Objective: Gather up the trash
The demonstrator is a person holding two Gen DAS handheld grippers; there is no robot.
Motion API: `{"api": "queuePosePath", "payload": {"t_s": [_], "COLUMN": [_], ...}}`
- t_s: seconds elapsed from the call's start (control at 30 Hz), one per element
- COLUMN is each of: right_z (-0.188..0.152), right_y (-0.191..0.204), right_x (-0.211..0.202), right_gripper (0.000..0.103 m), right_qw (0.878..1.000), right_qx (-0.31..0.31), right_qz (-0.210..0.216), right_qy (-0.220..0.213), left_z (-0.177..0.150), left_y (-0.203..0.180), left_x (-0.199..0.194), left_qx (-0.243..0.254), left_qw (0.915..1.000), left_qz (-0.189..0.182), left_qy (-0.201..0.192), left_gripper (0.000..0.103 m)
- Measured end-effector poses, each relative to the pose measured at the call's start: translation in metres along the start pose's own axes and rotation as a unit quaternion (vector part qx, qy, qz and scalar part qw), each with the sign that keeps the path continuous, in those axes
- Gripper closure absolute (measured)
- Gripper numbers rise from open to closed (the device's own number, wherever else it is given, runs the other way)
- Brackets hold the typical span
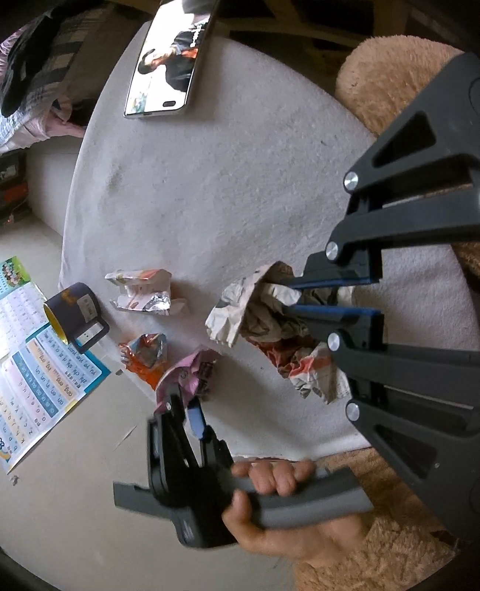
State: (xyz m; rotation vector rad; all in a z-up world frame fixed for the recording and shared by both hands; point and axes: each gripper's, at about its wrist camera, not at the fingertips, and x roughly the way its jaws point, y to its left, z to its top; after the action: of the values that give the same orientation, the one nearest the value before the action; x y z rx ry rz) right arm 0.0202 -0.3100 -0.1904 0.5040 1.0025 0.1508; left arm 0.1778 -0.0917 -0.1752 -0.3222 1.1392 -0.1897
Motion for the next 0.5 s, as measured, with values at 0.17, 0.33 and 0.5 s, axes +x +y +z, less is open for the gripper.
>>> {"api": "queuePosePath", "payload": {"t_s": [0.17,0.33,0.5], "right_z": [0.001,0.002,0.001], "right_y": [-0.001,-0.002,-0.004], "right_x": [0.001,0.003,0.004], "right_gripper": [0.094,0.094,0.093], "right_qw": [1.0,1.0,1.0], "right_qx": [0.002,0.007,0.009], "right_qz": [0.0,0.001,0.0], "right_qy": [0.002,0.005,0.008], "left_z": [-0.003,-0.007,-0.009], "left_y": [0.016,0.031,0.031], "left_x": [-0.02,-0.035,-0.03], "left_qx": [-0.003,-0.022,0.007], "left_qw": [0.9998,0.9986,0.9984], "left_qz": [-0.006,-0.023,-0.002], "left_qy": [0.02,0.041,0.057], "left_gripper": [0.09,0.095,0.091]}}
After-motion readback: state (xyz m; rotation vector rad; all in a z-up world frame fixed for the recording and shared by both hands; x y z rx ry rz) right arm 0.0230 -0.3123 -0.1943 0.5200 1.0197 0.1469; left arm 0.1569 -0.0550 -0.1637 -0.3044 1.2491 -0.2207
